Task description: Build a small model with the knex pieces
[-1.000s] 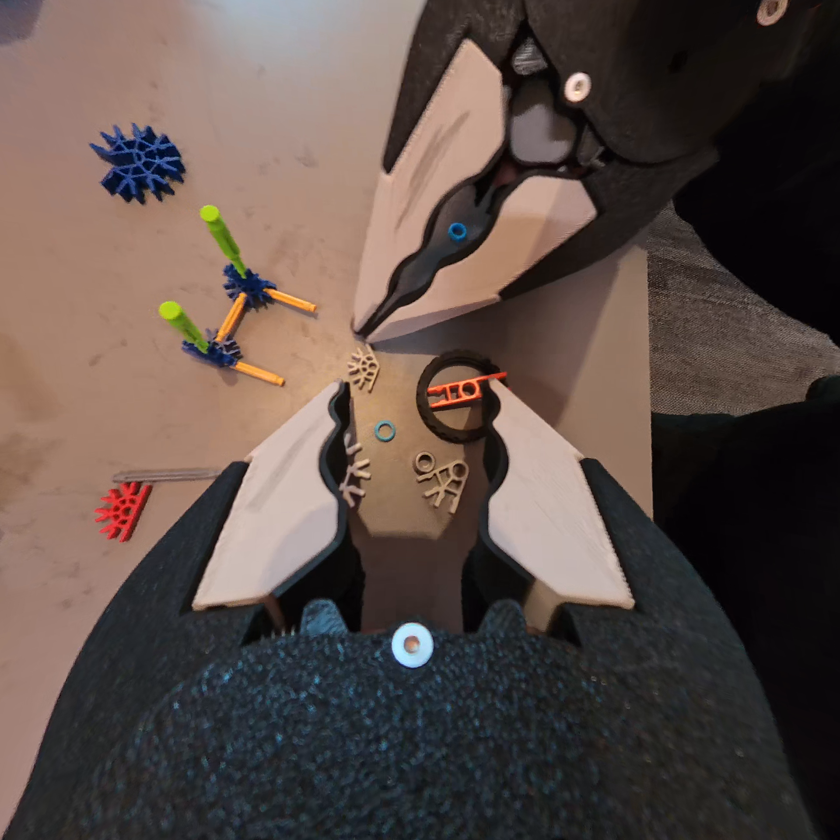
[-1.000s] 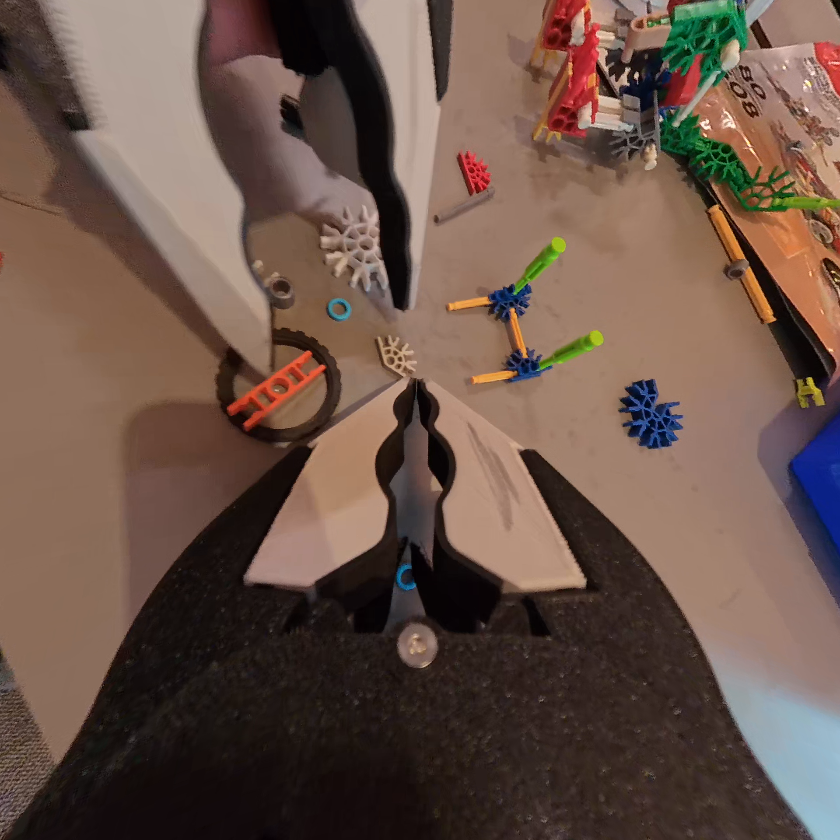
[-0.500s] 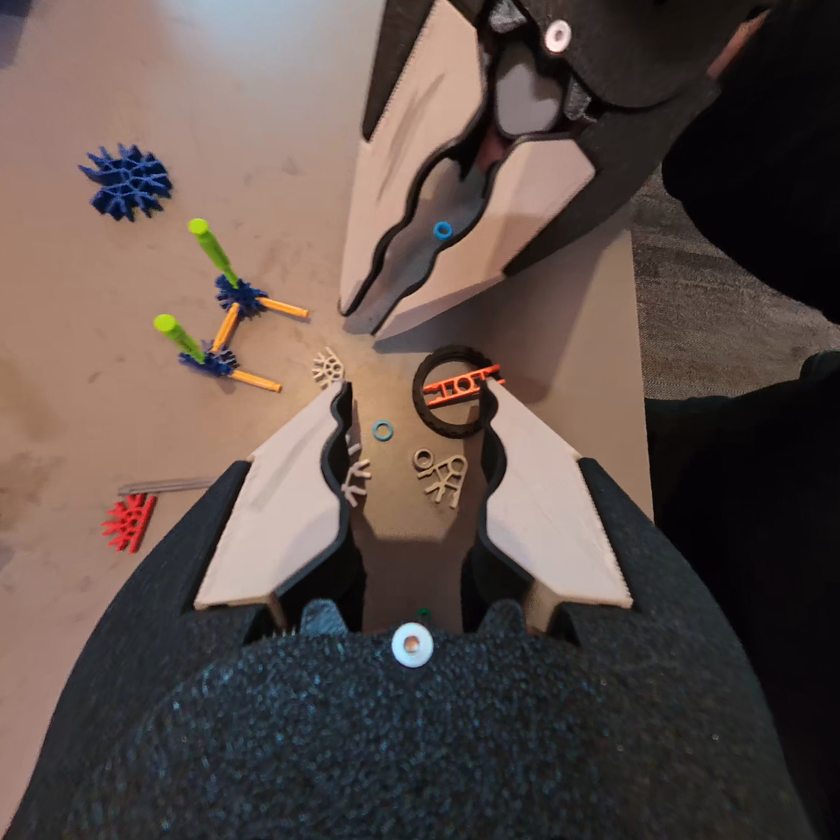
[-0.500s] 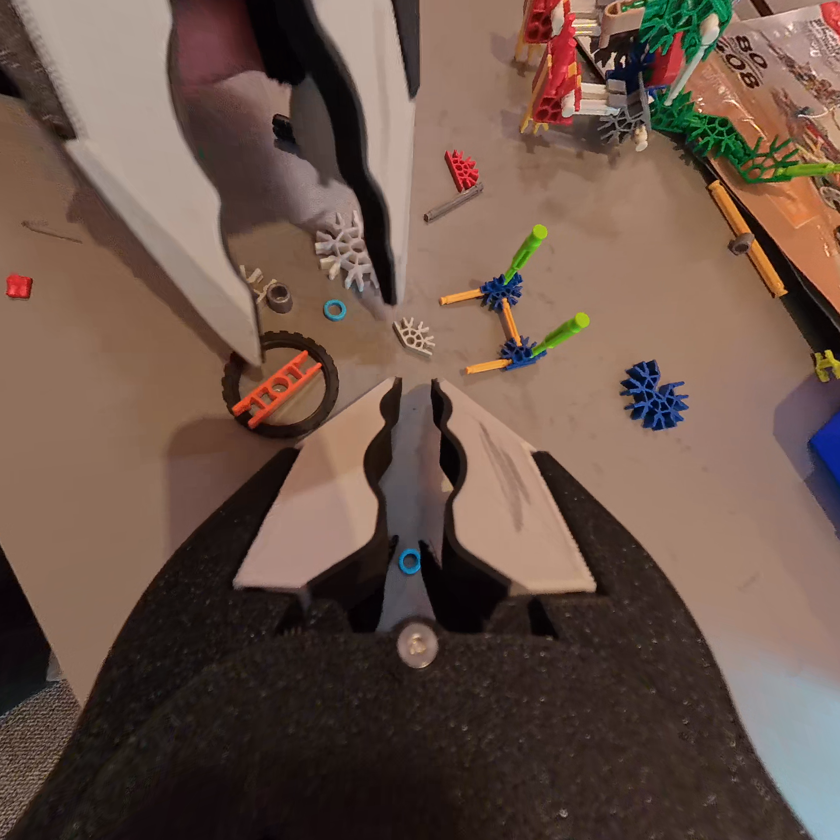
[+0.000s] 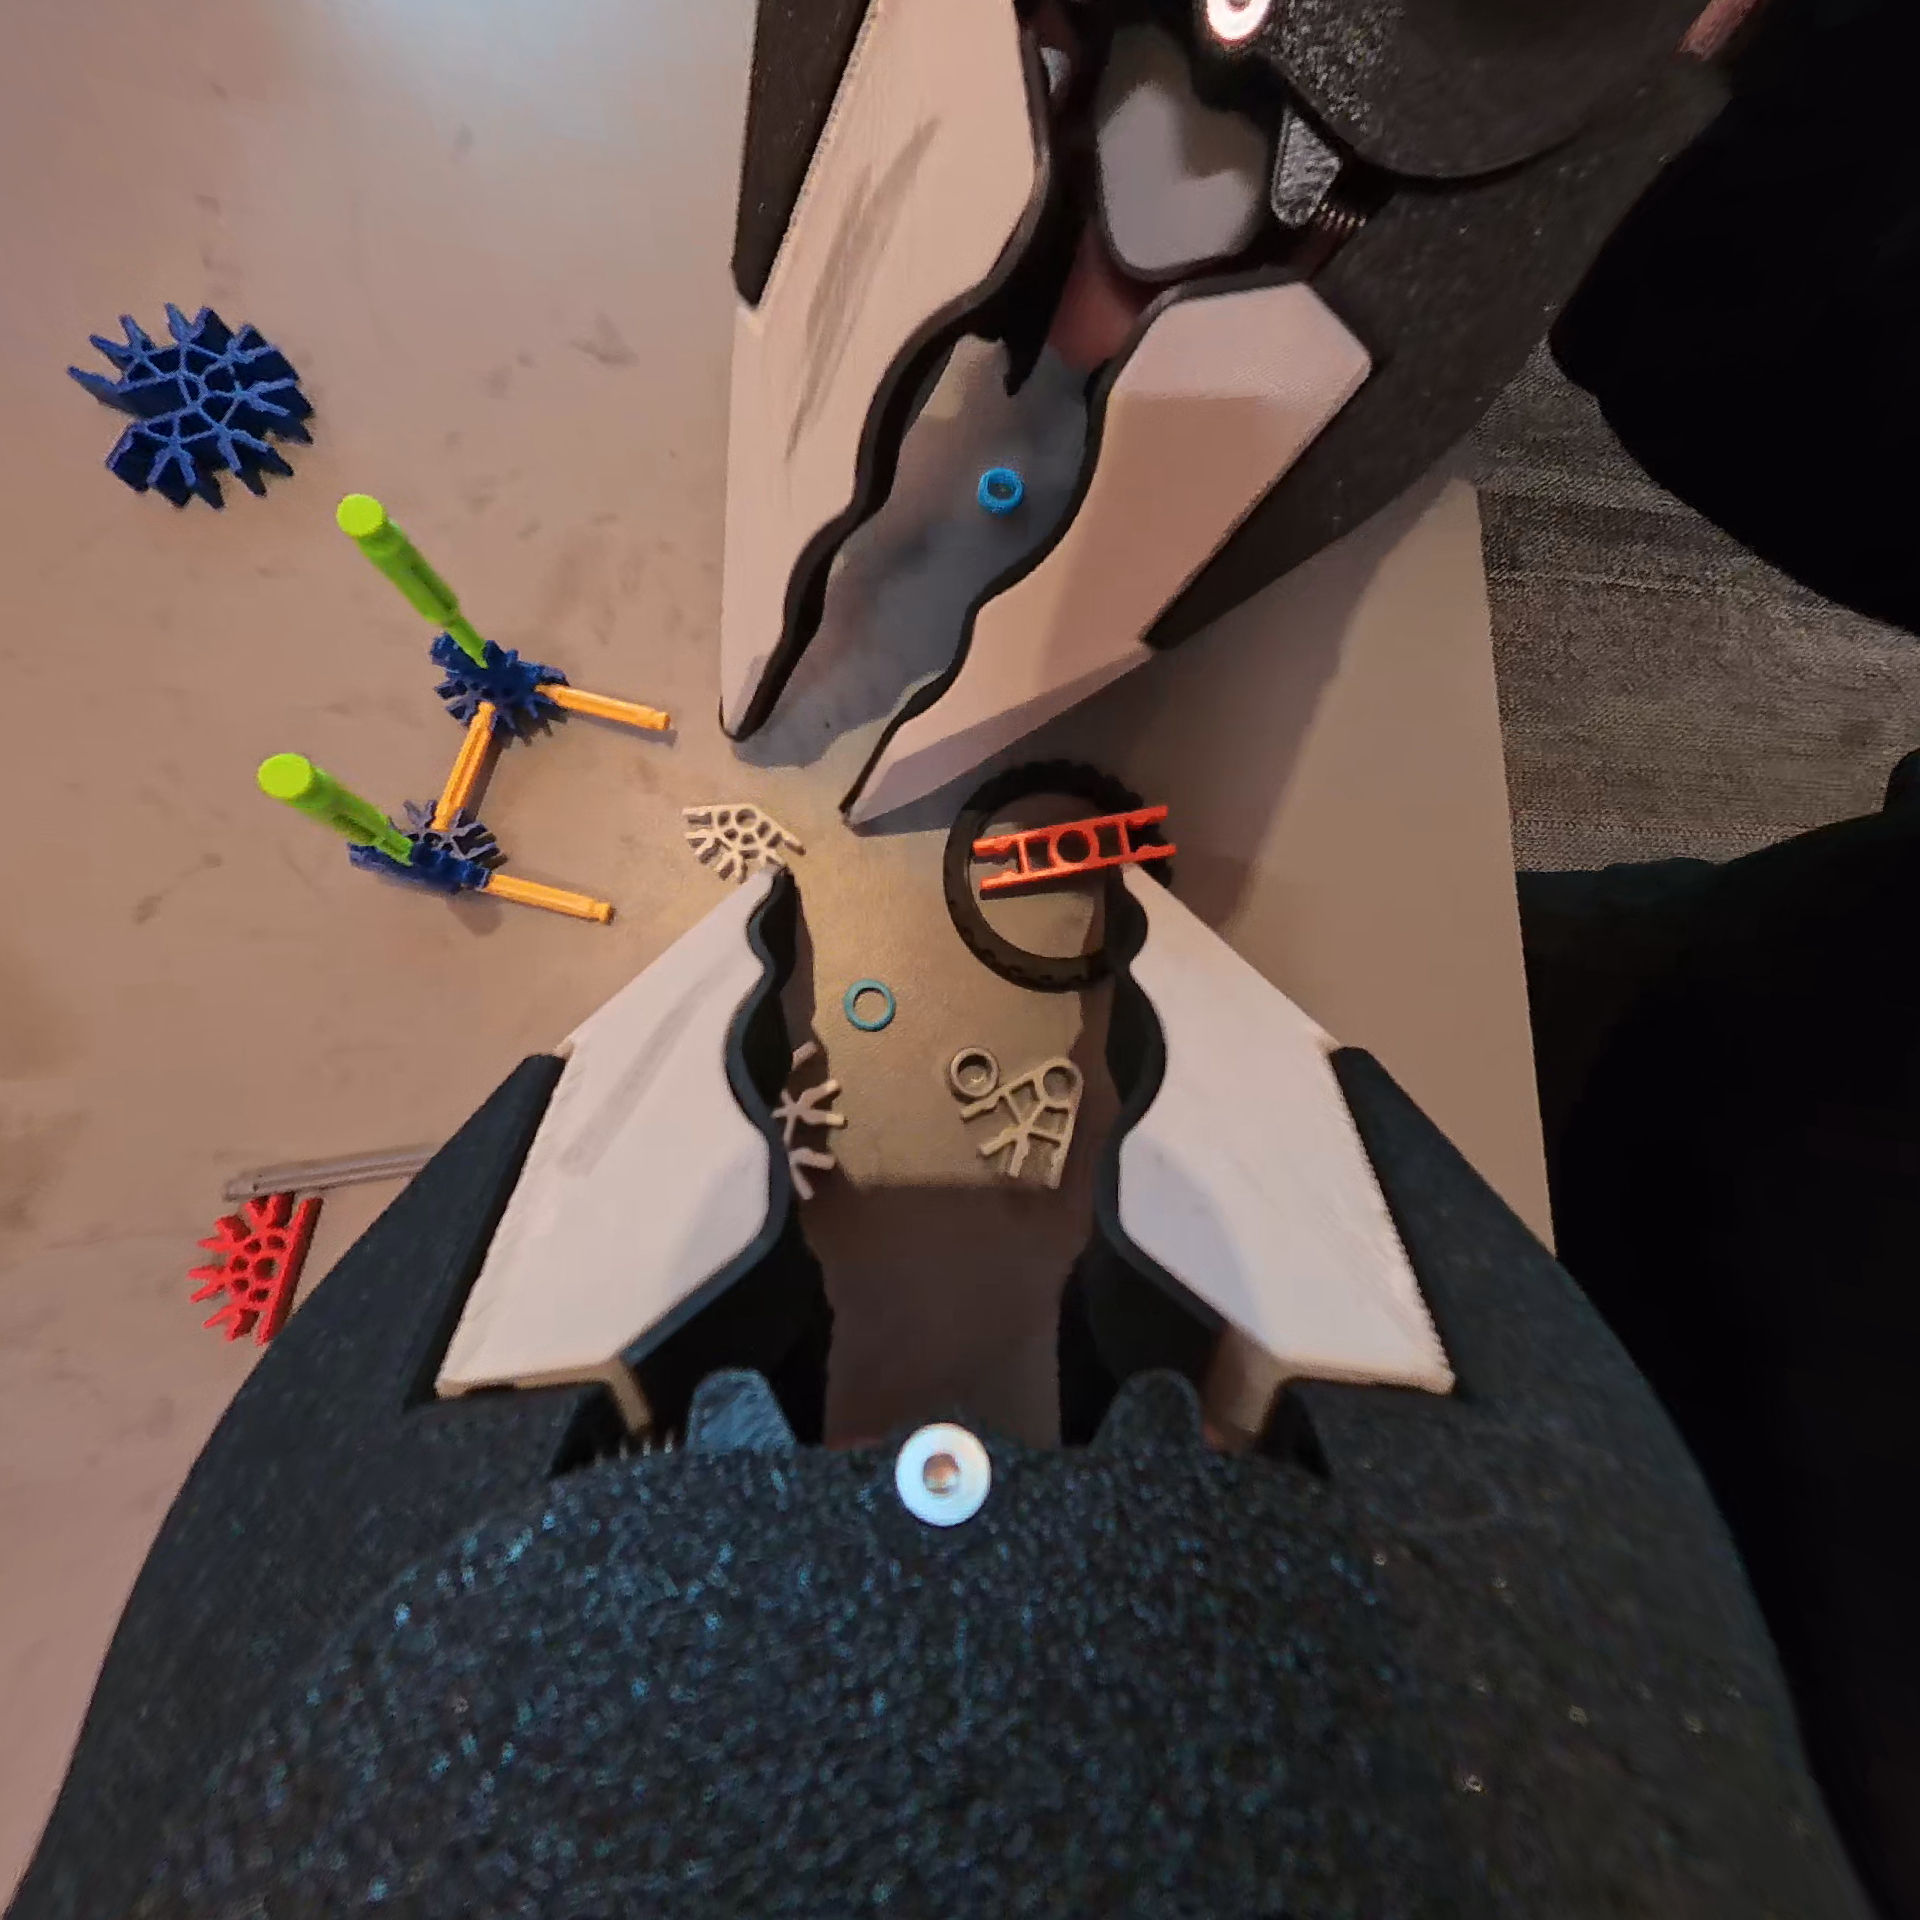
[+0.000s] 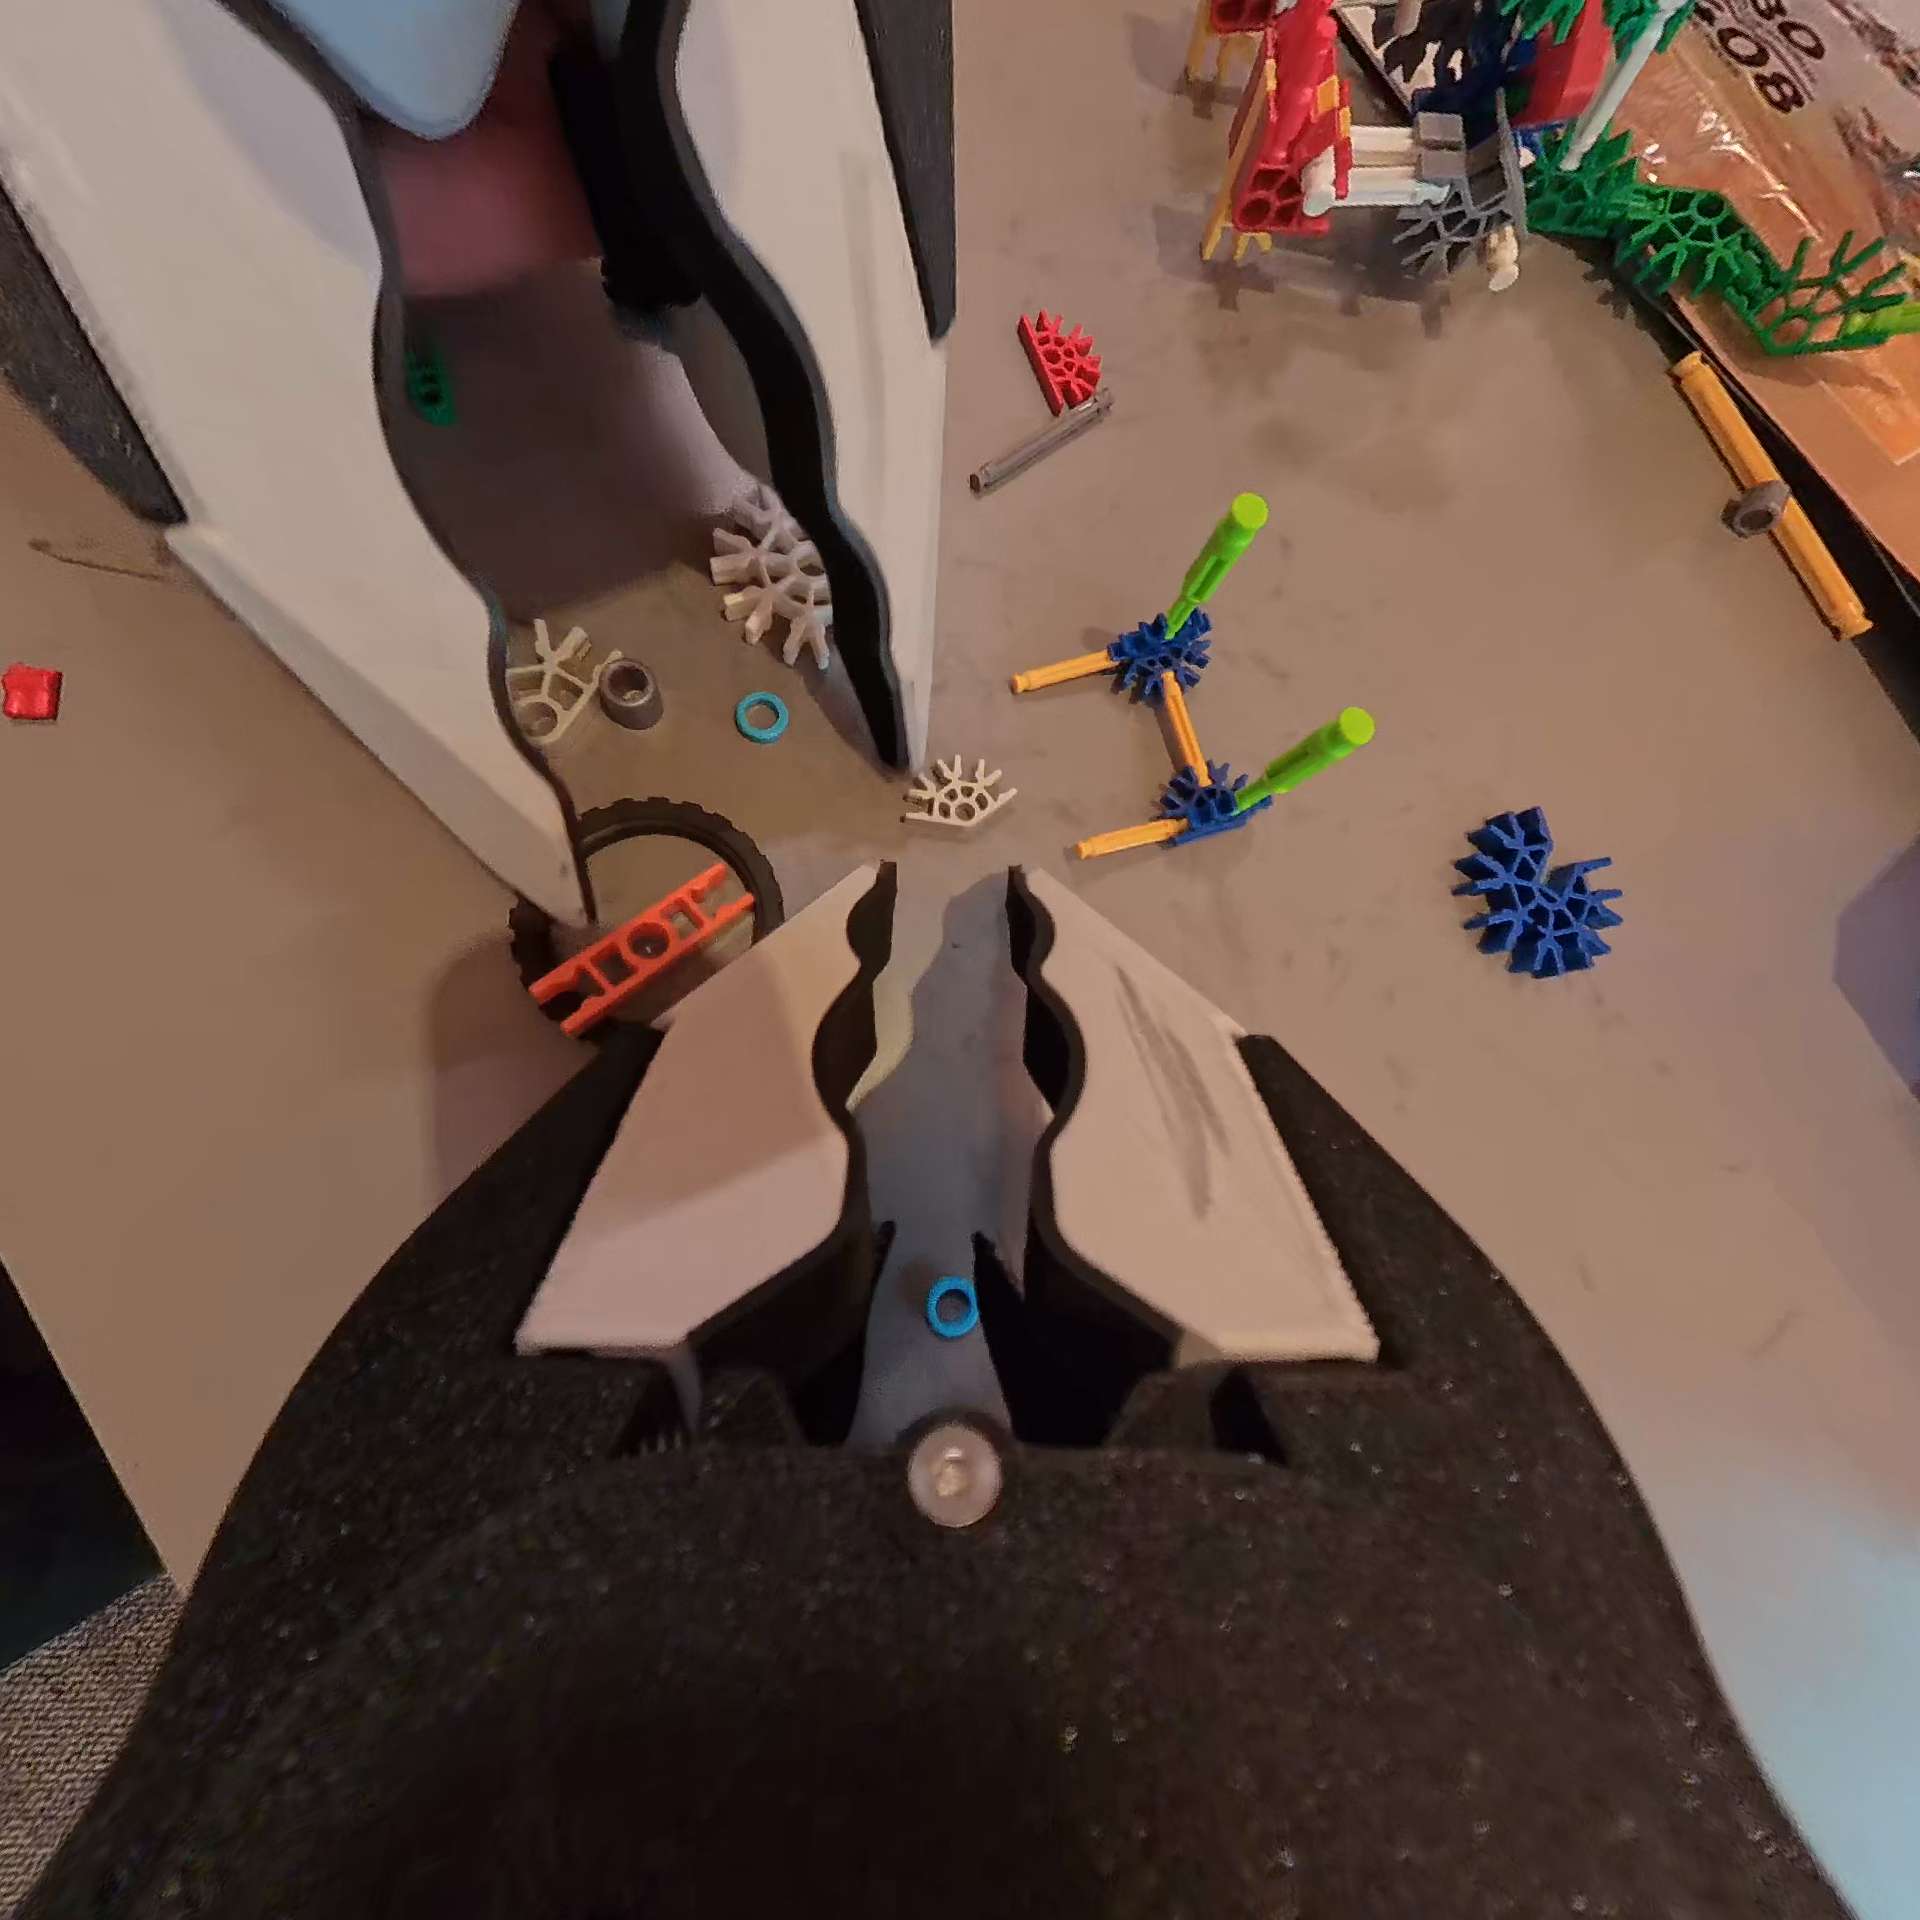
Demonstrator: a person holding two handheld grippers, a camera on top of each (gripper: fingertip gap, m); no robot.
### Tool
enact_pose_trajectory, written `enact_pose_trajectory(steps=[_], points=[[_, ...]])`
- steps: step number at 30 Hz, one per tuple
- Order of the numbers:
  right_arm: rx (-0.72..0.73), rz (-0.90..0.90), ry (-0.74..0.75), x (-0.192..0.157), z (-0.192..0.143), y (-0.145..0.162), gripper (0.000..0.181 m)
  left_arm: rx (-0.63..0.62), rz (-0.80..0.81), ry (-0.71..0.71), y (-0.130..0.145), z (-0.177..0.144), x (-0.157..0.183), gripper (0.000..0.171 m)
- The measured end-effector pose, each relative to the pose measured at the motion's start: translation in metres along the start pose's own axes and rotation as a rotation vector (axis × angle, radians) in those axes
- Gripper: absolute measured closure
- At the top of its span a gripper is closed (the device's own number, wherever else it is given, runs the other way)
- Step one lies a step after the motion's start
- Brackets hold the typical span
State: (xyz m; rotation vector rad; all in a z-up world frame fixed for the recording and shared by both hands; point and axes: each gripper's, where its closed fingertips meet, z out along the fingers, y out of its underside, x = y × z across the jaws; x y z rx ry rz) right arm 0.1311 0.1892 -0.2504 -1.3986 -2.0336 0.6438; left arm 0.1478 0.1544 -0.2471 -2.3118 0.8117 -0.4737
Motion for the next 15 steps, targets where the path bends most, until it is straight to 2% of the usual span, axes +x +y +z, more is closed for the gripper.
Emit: enact_pose_trajectory(steps=[5, 15], points=[[0.025, 0.030, -0.003, -0.001, 0.001, -0.006, 0.160, 0.013, -0.008, -0.046, 0.000, -0.010, -0.016, 0.116], [0.009, 0.043, 0.012, -0.001, 0.011, -0.011, 0.163, -0.007, 0.030, -0.016, 0.001, 0.002, -0.009, 0.117]])
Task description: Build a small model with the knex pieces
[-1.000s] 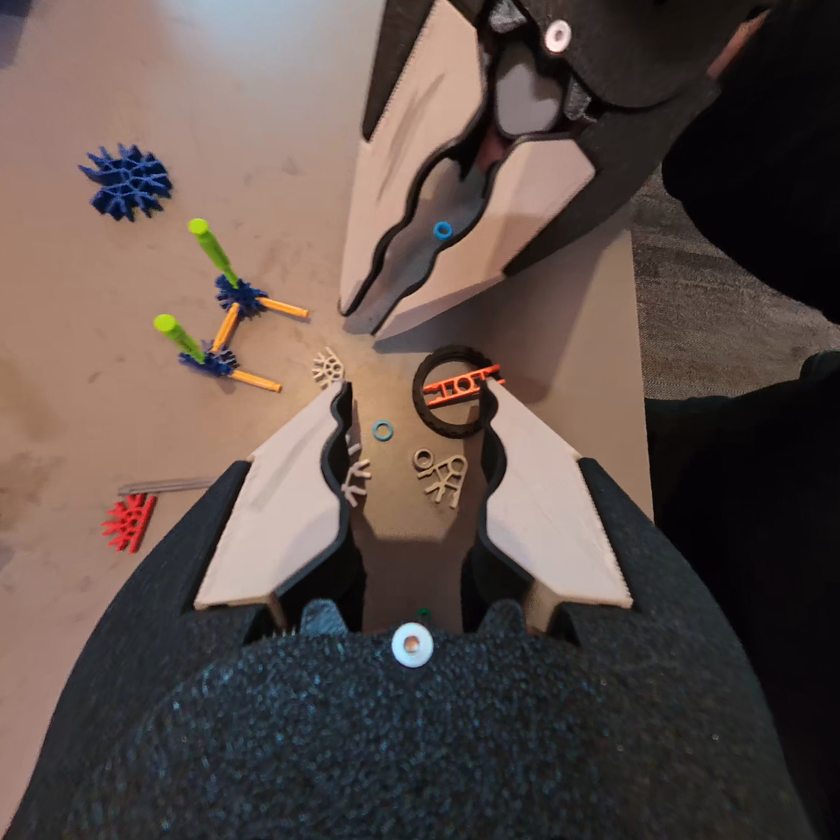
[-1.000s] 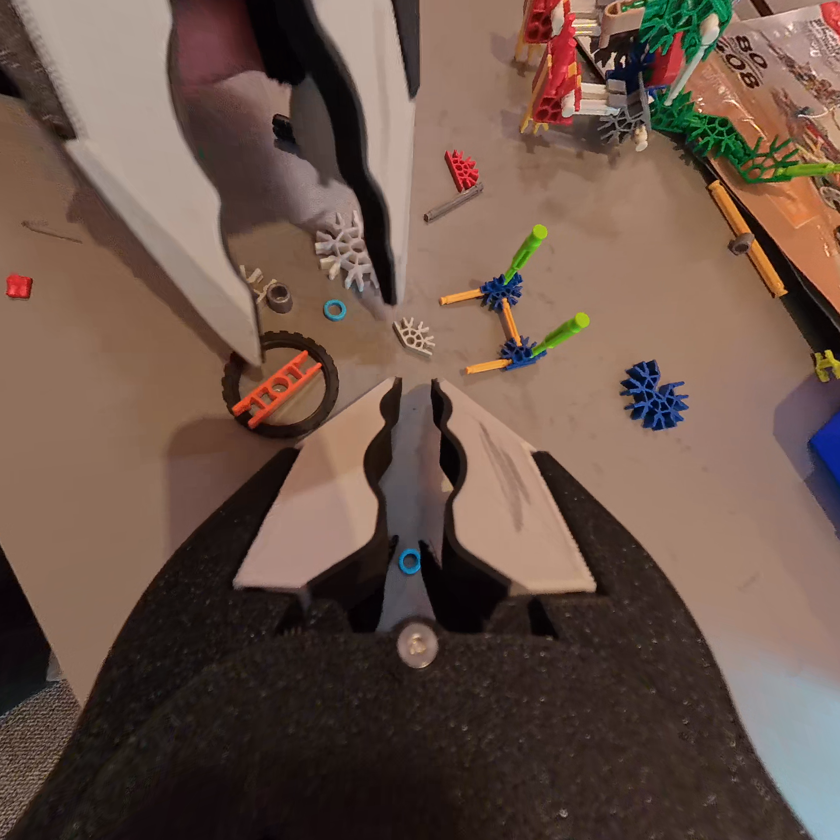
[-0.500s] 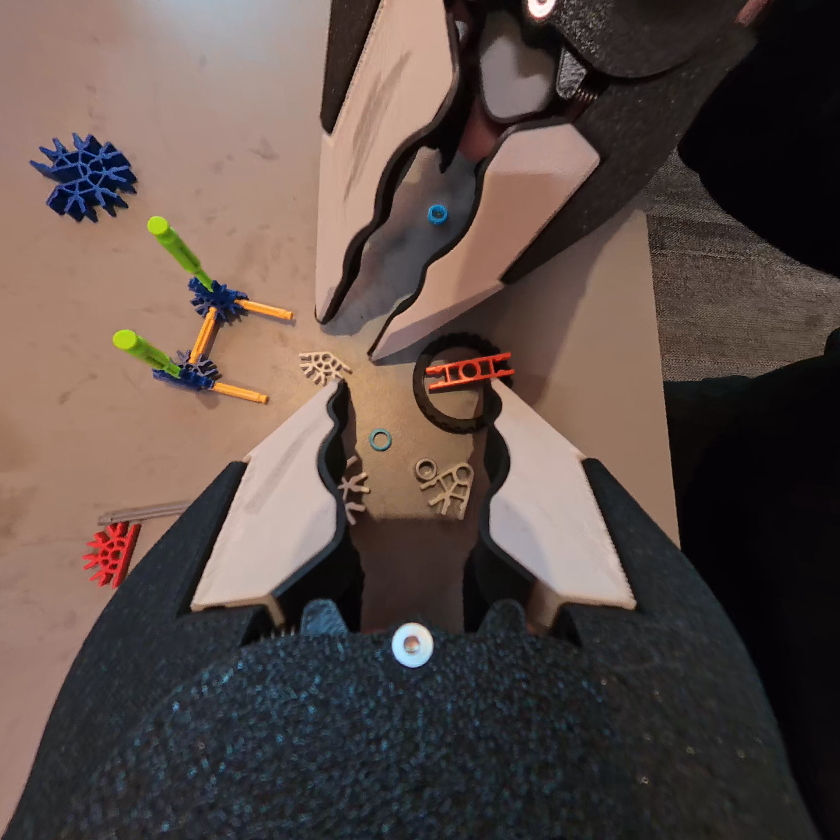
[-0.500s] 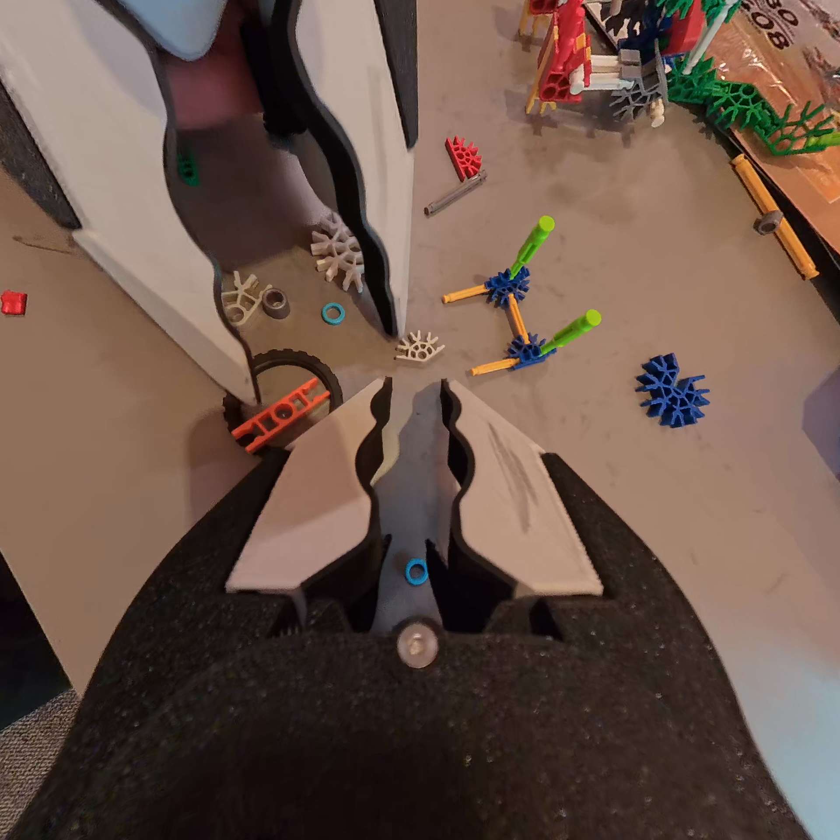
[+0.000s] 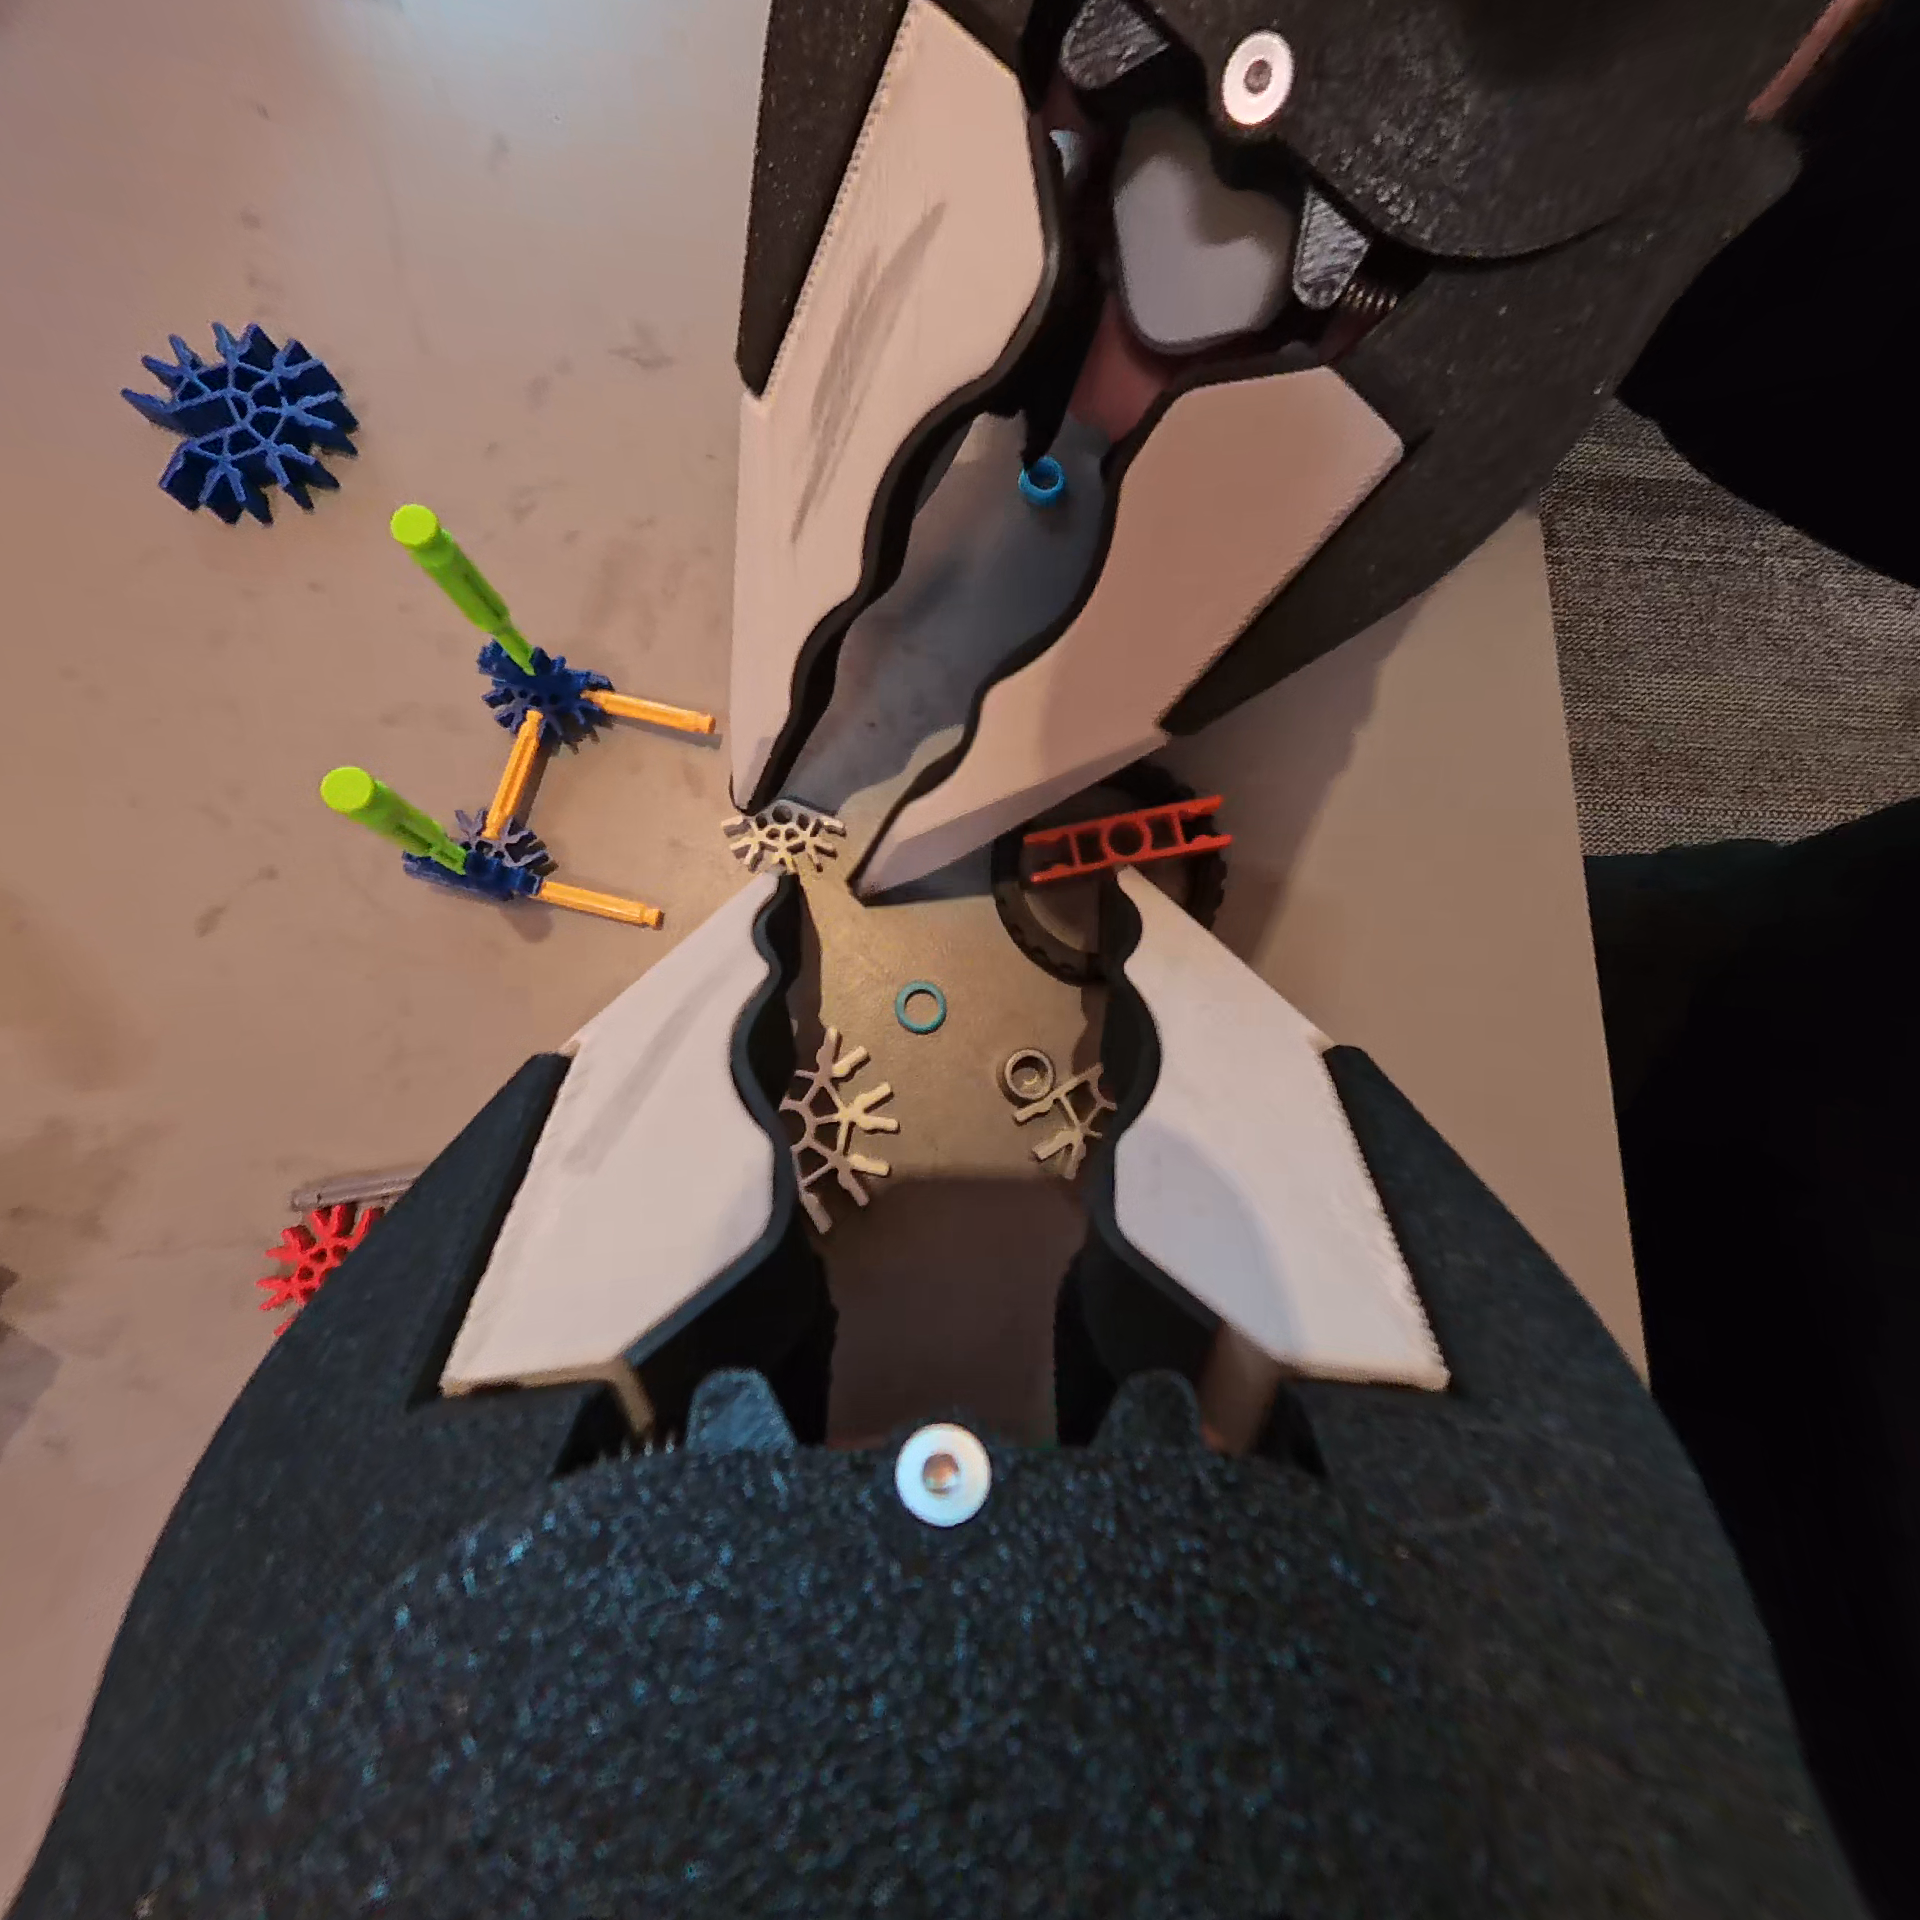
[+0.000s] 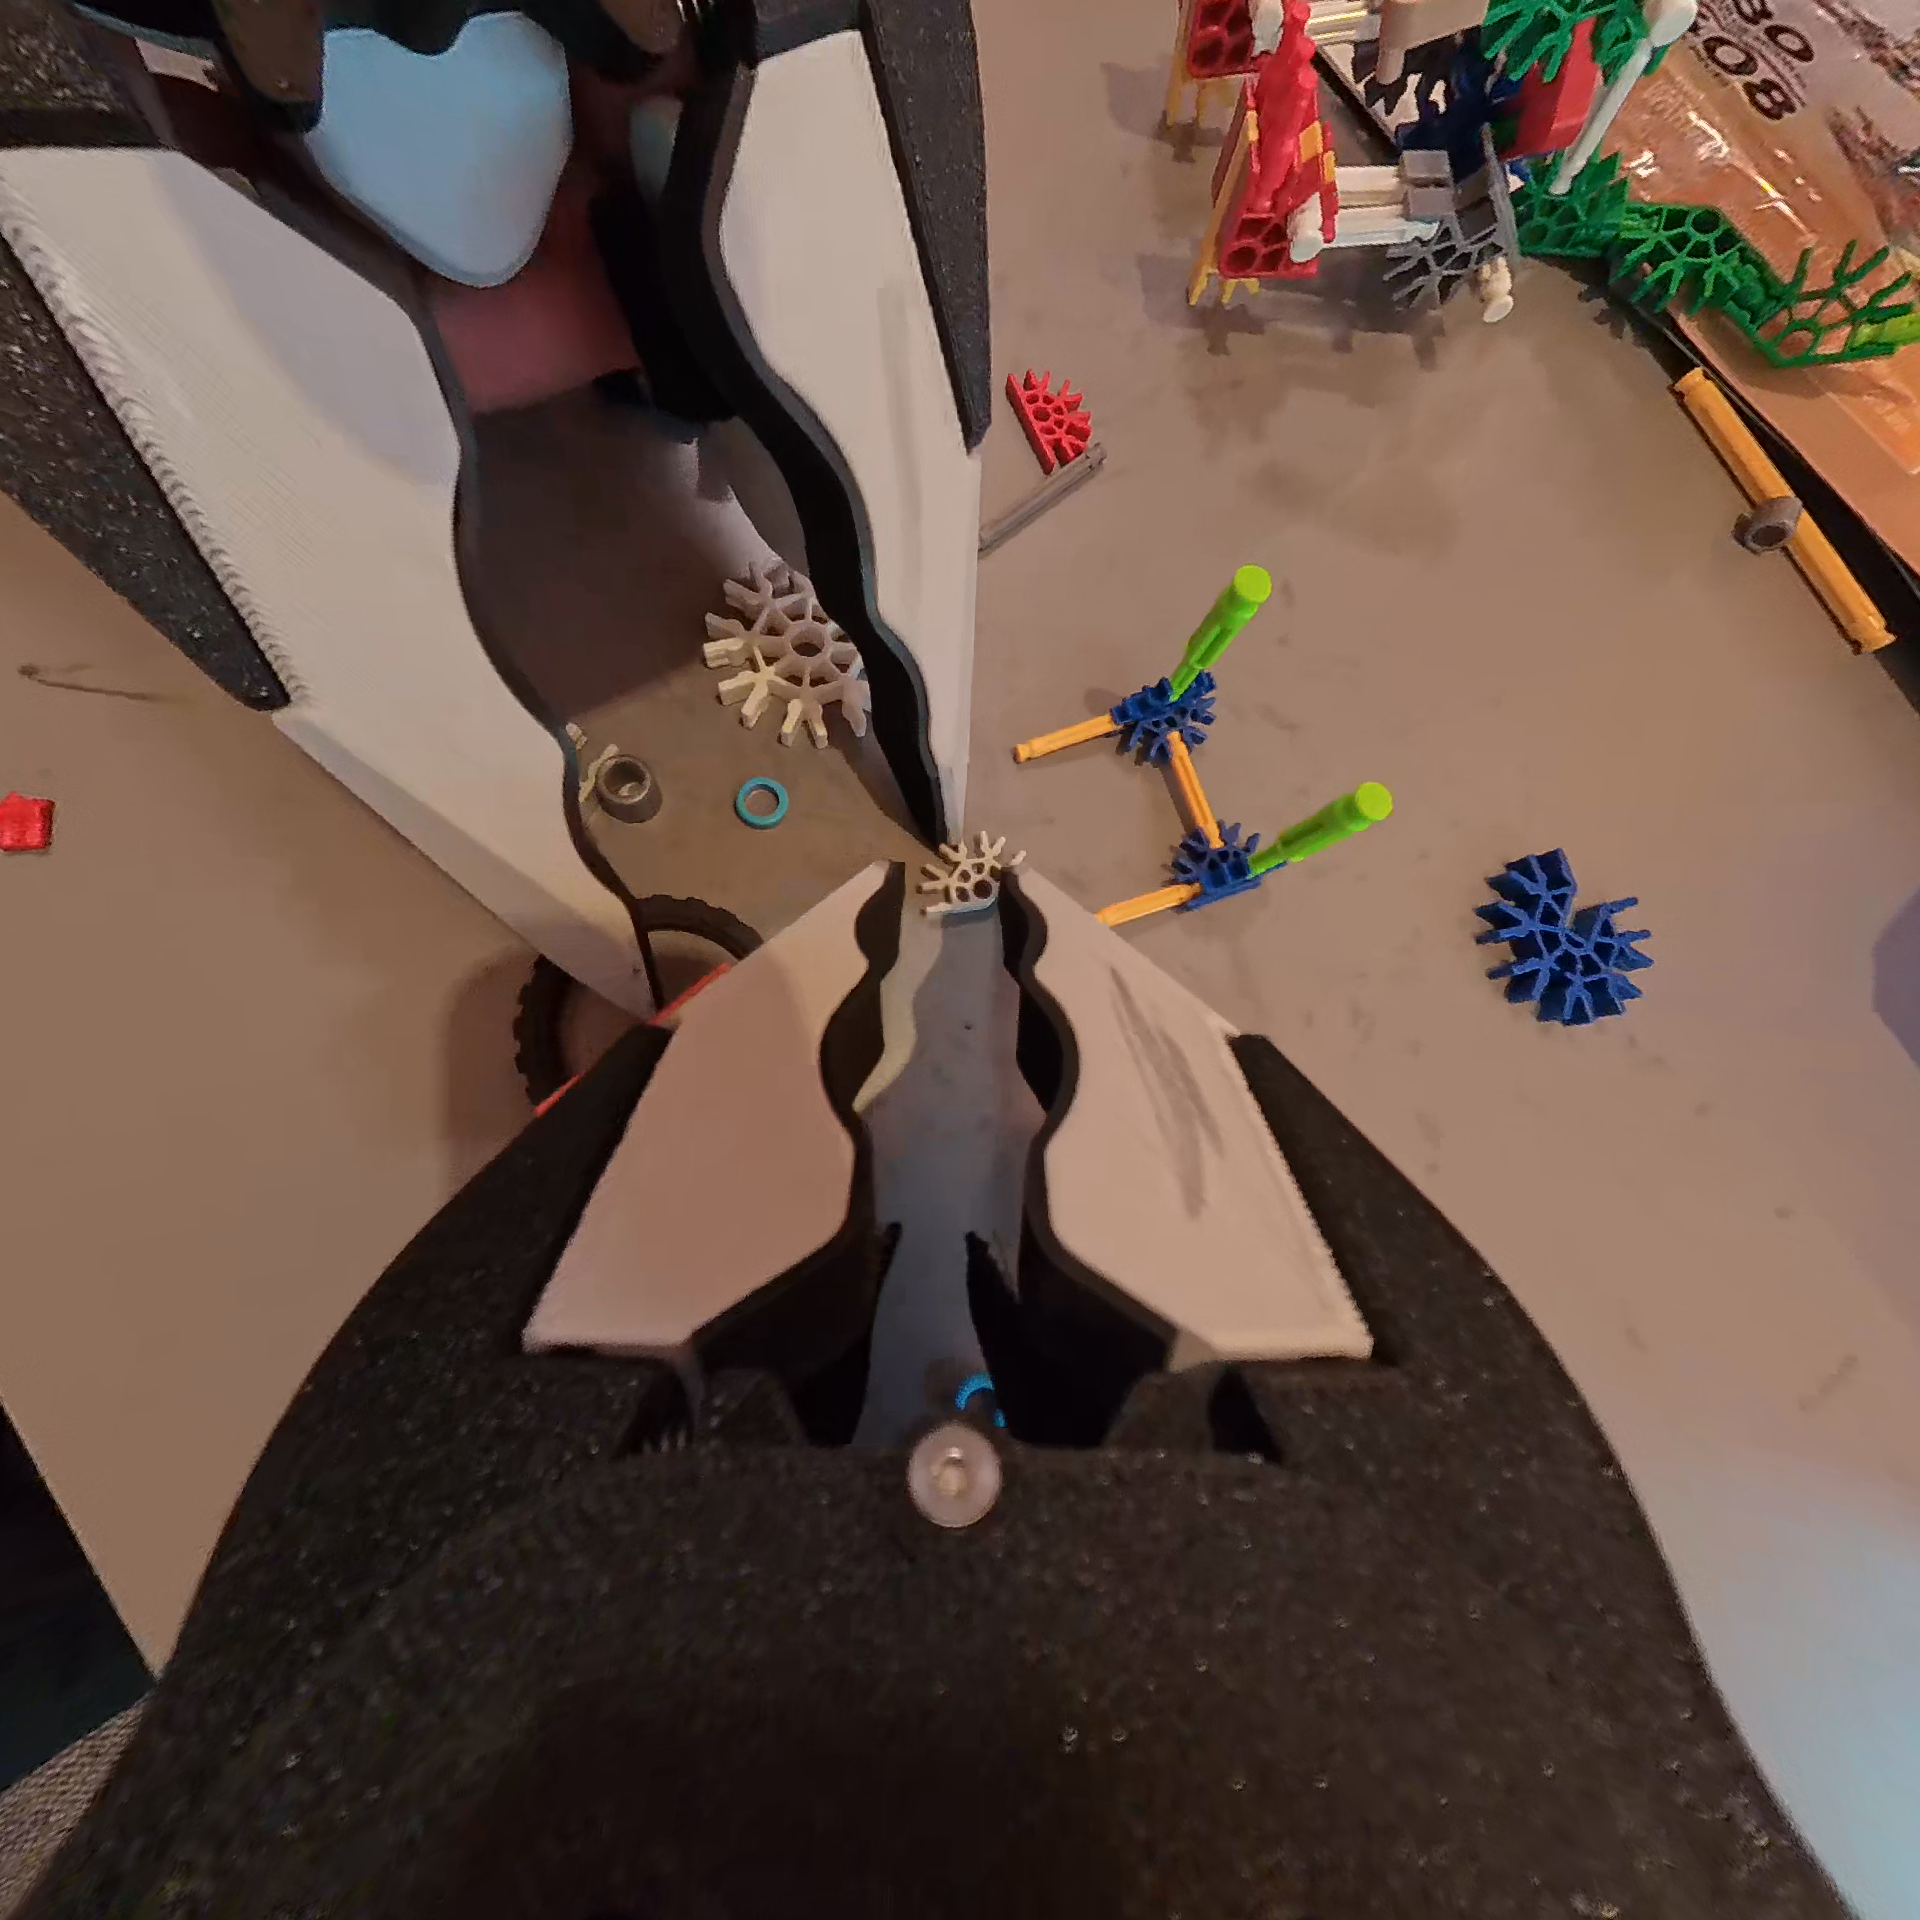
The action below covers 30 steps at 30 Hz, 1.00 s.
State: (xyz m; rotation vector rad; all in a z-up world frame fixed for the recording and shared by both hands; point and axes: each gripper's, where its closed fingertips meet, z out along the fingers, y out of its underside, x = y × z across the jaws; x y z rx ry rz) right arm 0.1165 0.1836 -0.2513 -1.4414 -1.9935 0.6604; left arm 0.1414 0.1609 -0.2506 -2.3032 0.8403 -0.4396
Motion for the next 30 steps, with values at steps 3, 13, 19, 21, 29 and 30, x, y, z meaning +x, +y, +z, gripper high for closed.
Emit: enact_pose_trajectory(steps=[3, 13, 19, 21, 29, 30], points=[[-0.003, -0.004, 0.014, 0.0014, -0.0007, 0.0011, 0.166, 0.005, 0.002, 0.002, 0.0002, -0.0004, 0.0000, 0.117], [-0.004, -0.001, 0.023, 0.0005, -0.0027, 0.0017, 0.168, 0.023, 0.009, 0.018, -0.0007, -0.0010, 0.0028, 0.118], [-0.002, 0.003, 0.030, 0.0021, -0.0051, 0.0021, 0.173, 0.044, 0.002, 0.022, -0.0033, -0.0039, 0.0021, 0.117], [0.001, 0.004, 0.029, 0.0020, -0.0059, 0.0013, 0.174, 0.042, 0.003, 0.020, -0.0031, -0.0038, 0.0016, 0.118], [-0.012, 0.012, 0.014, 0.0002, -0.0038, 0.0019, 0.159, 0.027, 0.004, 0.028, 0.0008, -0.0016, 0.0034, 0.118], [-0.014, 0.011, 0.011, -0.0005, -0.0027, 0.0018, 0.159, 0.028, 0.004, 0.027, 0.0006, -0.0013, 0.0032, 0.117]])
